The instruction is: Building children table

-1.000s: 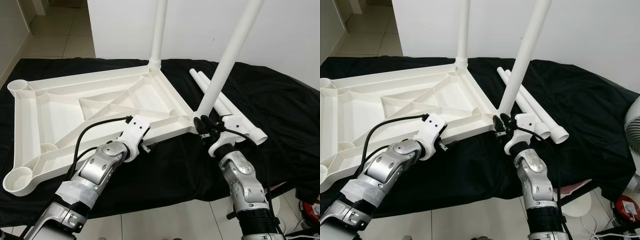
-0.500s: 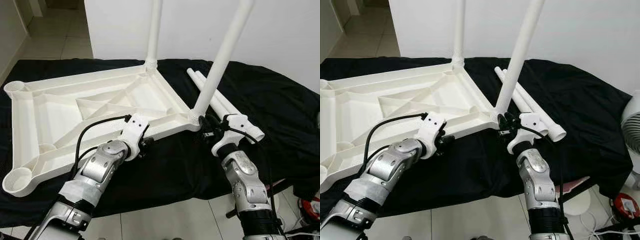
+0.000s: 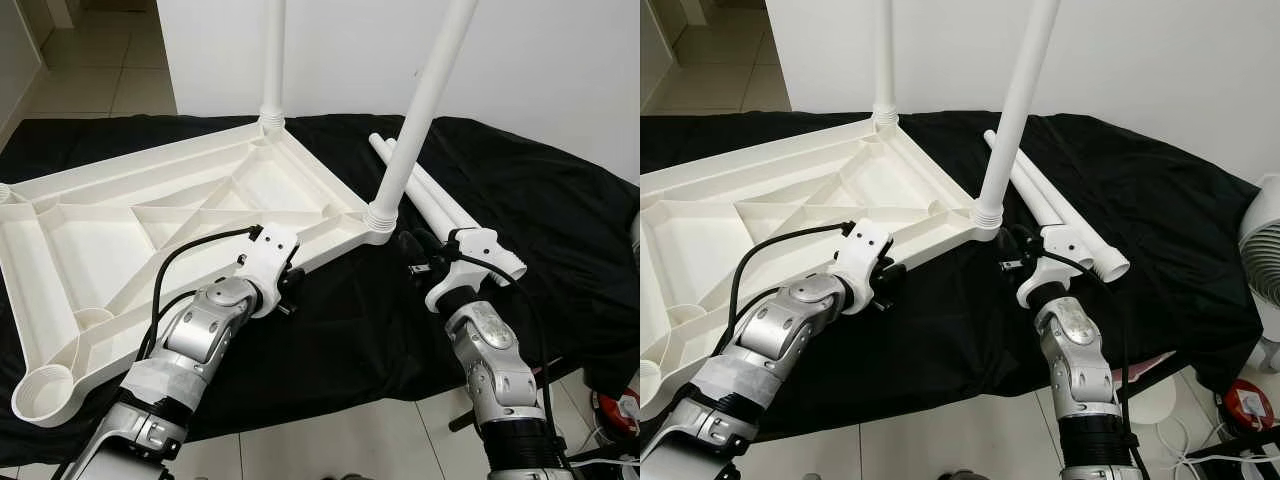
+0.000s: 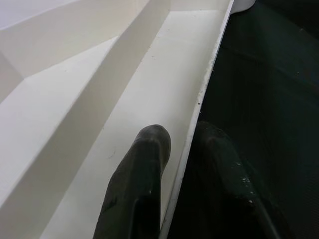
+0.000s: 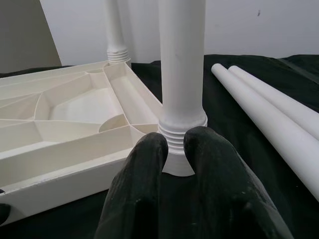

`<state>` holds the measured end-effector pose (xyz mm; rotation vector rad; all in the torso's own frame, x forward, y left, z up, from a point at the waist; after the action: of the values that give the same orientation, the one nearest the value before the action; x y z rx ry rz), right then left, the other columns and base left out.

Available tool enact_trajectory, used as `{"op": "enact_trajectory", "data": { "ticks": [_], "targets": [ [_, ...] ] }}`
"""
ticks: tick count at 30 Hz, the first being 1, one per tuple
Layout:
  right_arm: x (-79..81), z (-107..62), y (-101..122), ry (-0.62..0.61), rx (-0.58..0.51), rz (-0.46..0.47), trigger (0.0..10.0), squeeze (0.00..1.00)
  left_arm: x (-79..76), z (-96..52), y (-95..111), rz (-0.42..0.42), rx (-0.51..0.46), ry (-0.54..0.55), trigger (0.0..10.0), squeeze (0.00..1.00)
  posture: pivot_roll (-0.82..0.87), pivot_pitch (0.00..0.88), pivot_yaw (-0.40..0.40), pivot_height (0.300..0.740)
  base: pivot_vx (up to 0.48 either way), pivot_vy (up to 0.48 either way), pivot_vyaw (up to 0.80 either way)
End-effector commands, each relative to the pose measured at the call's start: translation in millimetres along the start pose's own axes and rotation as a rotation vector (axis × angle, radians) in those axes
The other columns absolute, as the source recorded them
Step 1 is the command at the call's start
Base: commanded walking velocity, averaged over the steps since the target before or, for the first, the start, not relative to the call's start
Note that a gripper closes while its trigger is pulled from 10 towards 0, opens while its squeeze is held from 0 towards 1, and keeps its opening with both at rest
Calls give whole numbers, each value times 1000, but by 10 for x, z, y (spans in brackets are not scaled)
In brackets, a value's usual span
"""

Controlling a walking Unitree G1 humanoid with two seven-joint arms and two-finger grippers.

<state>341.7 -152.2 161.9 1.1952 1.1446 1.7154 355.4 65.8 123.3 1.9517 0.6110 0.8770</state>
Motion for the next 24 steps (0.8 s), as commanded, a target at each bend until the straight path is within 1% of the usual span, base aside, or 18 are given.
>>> {"op": "enact_trajectory", "data": {
  "ticks": [1, 2, 3, 6, 7, 8, 9, 10, 11, 12, 13, 16, 17, 18, 21, 23, 24],
  "targets": [
    [-29, 3, 11, -12, 3, -3, 10000, 0, 115, -7, -106, 33, 44, 103, 10000, 0, 25, 67, -81, 740, 0, 0, 0],
    [-29, 3, 11, -12, 3, -3, 10000, 0, 115, -7, -106, 33, 44, 103, 10000, 0, 25, 67, -81, 740, 0, 0, 0],
    [-30, 3, 11, -12, 3, -3, 10000, 0, 100, -3, -69, 56, 26, 97, 10000, 0, 25, 67, -81, 740, 0, 0, 0],
    [-30, 3, 11, -12, 3, -3, 10000, 0, 100, -3, -69, 56, 26, 97, 10000, 0, 25, 67, -81, 740, 0, 0, 0],
    [-22, 4, 11, -11, 3, -5, 10000, 0, 91, -3, -46, 26, 10, 91, 10000, 1000, 23, 68, -80, 740, 0, 0, 0],
    [-10, 8, 13, -10, 1, -4, 10000, 0, 113, -15, 14, -33, -24, 98, 10000, 1000, 24, 65, -81, 740, 0, 0, 0],
    [-10, 8, 13, -10, 1, -4, 10000, 0, 113, -15, 14, -33, -24, 98, 10000, 1000, 24, 65, -81, 740, 0, 0, 0],
    [-7, 10, 12, -10, 0, -3, 10000, 0, 137, -25, 51, -57, -46, 102, 10000, 839, 24, 63, -79, 740, 0, 0, 0],
    [-6, 16, 10, -10, 0, -2, 10000, 0, 172, -44, 108, -74, -76, 106, 10000, 0, 26, 61, -79, 740, 0, 0, 0],
    [-5, 23, 9, -10, -1, -1, 10000, 0, 211, -62, 156, -91, -101, 111, 10000, 0, 28, 61, -78, 740, 0, 0, 0],
    [-5, 23, 9, -10, -1, -1, 10000, 0, 211, -62, 156, -91, -101, 111, 10000, 0, 28, 61, -78, 740, 0, 0, 0],
    [6, 42, 11, -9, -3, 1, 10000, 0, 327, -112, 271, -154, -165, 128, 10000, 0, 30, 59, -77, 740, 0, 0, 0],
    [10, 44, 8, -9, -3, 3, 10000, 0, 367, -137, 318, -166, -195, 135, 10000, 0, 32, 58, -77, 740, 0, 0, 0],
    [16, 42, -3, -9, -2, 5, 10000, 0, 448, -181, 402, -191, -252, 155, 10000, 0, 34, 58, -78, 740, 0, 0, 0],
    [19, 40, -10, -9, -1, 6, 10000, 0, 487, -202, 438, -207, -278, 167, 10000, 0, 34, 58, -78, 740, 0, 0, 0],
    [25, 38, -29, -8, 3, 8, 10000, 0, 576, -250, 505, -266, -330, 188, 10000, 0, 35, 56, -79, 740, 0, 0, 0],
    [25, 38, -29, -8, 3, 8, 10000, 0, 576, -250, 505, -266, -330, 188, 10000, 0, 35, 56, -79, 740, 0, 0, 0]
  ]
}}
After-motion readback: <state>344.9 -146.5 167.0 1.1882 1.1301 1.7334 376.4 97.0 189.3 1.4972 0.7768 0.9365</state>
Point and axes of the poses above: a point about 5 cm out from each wrist's last joint towards the gripper, its own z axis pointing out of the wrist towards the gripper, its own y axis along the axis of the wrist's last joint, x = y × z, the point moved 4 cm from there along z, pointing out of the wrist towards the gripper, and after that the axes turned 13 degrees about z, right-handed, at the moved point
